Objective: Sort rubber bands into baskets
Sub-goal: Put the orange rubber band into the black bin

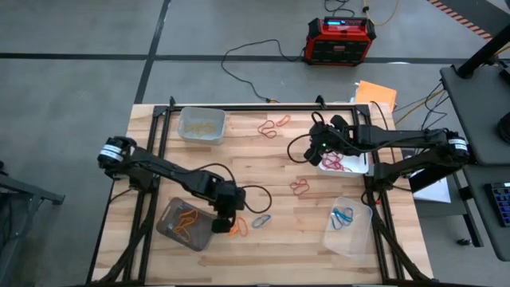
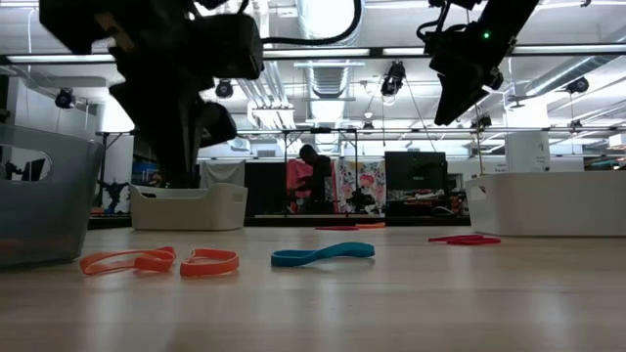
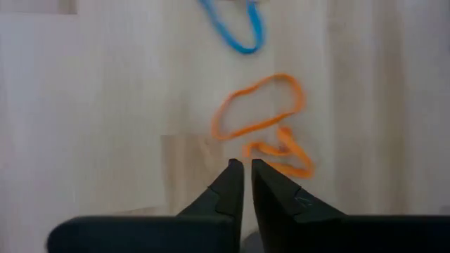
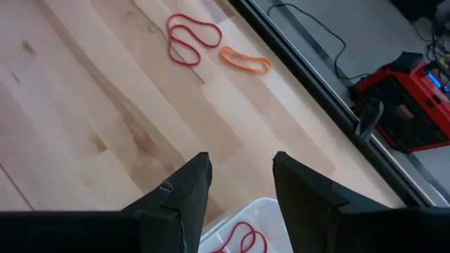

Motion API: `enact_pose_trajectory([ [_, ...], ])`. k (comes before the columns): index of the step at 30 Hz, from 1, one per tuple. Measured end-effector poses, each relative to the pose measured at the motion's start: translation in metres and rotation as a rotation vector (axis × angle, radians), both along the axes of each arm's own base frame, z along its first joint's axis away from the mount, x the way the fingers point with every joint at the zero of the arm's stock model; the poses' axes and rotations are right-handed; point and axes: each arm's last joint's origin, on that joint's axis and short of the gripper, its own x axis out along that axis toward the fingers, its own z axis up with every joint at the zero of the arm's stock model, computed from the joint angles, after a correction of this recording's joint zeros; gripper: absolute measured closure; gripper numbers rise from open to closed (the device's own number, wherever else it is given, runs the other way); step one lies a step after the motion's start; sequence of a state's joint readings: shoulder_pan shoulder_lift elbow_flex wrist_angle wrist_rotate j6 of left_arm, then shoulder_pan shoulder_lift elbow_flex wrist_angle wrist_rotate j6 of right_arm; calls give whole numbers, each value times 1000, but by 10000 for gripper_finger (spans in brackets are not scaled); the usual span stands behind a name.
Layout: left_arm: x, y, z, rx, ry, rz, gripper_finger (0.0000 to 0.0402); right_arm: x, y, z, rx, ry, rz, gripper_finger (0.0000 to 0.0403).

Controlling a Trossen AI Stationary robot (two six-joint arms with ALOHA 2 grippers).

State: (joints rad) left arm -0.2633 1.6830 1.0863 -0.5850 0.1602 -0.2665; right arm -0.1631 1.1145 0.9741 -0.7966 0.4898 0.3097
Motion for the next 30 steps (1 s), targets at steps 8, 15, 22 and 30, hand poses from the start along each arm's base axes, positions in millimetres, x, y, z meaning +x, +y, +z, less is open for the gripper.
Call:
enact_pose_trajectory([
  [8,0,-7,-9,16,39,48,337,0,0,0,-2,9,4,244],
  [15,0,-15,-10,27,27,88,314,-1,0,-1,-6,26,16,228],
  [22,0,-18,-10,23,26,163,313,-3,1,-1,-6,55,27,223],
  [30,1,-28,-8,0,-17,196,313,-19,4,9,-3,25,13,222],
])
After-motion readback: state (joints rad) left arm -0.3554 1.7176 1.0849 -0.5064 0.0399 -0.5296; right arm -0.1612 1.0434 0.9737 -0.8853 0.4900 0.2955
